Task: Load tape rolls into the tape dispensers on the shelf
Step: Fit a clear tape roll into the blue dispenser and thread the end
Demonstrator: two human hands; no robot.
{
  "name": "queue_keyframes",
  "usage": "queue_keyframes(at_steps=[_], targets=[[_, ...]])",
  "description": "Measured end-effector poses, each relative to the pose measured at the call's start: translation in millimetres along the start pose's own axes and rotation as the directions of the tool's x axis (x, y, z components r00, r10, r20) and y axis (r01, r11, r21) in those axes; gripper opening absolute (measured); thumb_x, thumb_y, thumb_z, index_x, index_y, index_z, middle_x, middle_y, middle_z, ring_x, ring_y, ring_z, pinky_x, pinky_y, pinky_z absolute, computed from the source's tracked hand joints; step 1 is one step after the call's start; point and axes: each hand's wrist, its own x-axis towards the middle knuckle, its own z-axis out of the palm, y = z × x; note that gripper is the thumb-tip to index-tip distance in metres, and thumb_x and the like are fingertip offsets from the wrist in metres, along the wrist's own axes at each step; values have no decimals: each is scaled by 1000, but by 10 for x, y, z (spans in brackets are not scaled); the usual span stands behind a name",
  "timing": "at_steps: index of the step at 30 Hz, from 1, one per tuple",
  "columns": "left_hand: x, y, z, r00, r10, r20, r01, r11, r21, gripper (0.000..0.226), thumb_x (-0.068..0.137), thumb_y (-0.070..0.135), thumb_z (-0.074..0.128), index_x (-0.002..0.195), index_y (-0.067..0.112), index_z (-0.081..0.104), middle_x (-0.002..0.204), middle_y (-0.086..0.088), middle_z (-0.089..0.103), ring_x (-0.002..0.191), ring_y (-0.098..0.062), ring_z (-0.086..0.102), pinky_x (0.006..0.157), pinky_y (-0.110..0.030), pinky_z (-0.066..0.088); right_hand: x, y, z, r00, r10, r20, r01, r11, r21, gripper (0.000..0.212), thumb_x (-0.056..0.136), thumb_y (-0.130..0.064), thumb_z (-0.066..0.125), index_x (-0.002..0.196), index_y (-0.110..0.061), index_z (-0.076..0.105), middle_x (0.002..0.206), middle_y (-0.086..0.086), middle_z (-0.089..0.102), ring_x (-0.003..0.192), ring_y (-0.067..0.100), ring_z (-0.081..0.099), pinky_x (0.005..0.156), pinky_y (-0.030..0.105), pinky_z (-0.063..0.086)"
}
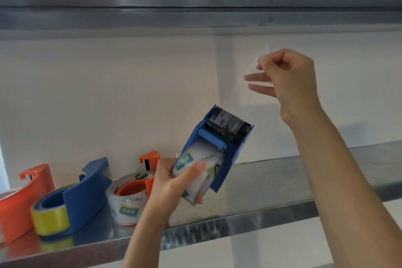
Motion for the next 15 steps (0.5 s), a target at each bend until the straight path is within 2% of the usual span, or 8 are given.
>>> queue_keyframes(at_steps=[2,3,5,6,8,11,13,15], targets=[[5,42,-90,998,57,26,-56,998,-36,18,48,31,84,54,21,71,38,-3,57,30,-12,52,33,-22,43,-4,148,-22,995,102,3,-102,994,28,9,90,-6,58,82,-5,62,81,8,63,70,24,72,67,41,61],[13,37,-136,995,85,42,-82,994,-78,29,40,41,85,57,21,73,37,-5,55,27,-15,50,33,-21,41,-23,221,-23,986,165,14,-165,985,49,9,89,-5,59,81,-6,63,81,8,63,70,23,71,67,41,61],[27,12,-201,993,113,15,-109,981,-162,97,29,55,88,92,-14,61,38,-8,53,25,-18,47,32,-18,39,-99,357,-16,959,278,62,-283,953,107,9,88,-4,60,80,-6,63,79,8,64,69,22,67,61,34,60],[25,0,-225,993,117,-22,-119,969,-215,112,28,56,88,96,-24,50,37,-10,52,24,-19,46,32,-17,39,-159,415,-3,943,321,92,-331,933,141,9,87,-3,61,79,-6,63,78,8,63,66,19,66,57,30,57],[42,12,-223,989,145,-29,-147,945,-292,98,31,58,86,78,-22,55,36,-10,52,26,-22,45,35,-17,40,-304,518,49,908,388,155,-414,886,209,9,86,-3,60,78,-6,63,78,9,63,64,17,64,54,25,54],[66,-11,-176,978,206,-15,-198,917,-346,56,51,59,77,38,7,59,29,-5,47,30,-28,40,50,-23,46,-565,575,186,872,435,222,-485,830,276,9,86,-5,56,80,-4,62,83,15,62,71,19,62,57,26,53],[76,-13,-124,978,207,-6,-186,867,-463,53,58,55,74,31,14,53,26,-2,42,29,-16,40,59,-23,50,-738,556,293,869,430,247,-484,843,235,16,85,-6,51,74,-6,63,77,10,63,65,14,59,56,24,50],[103,-18,-56,982,186,-15,-163,815,-556,52,57,53,75,31,14,51,25,1,41,28,-12,39,60,-23,51,-873,509,389,875,422,235,-468,863,190,38,85,-3,47,50,-17,53,53,-4,53,46,6,47,49,21,41]])
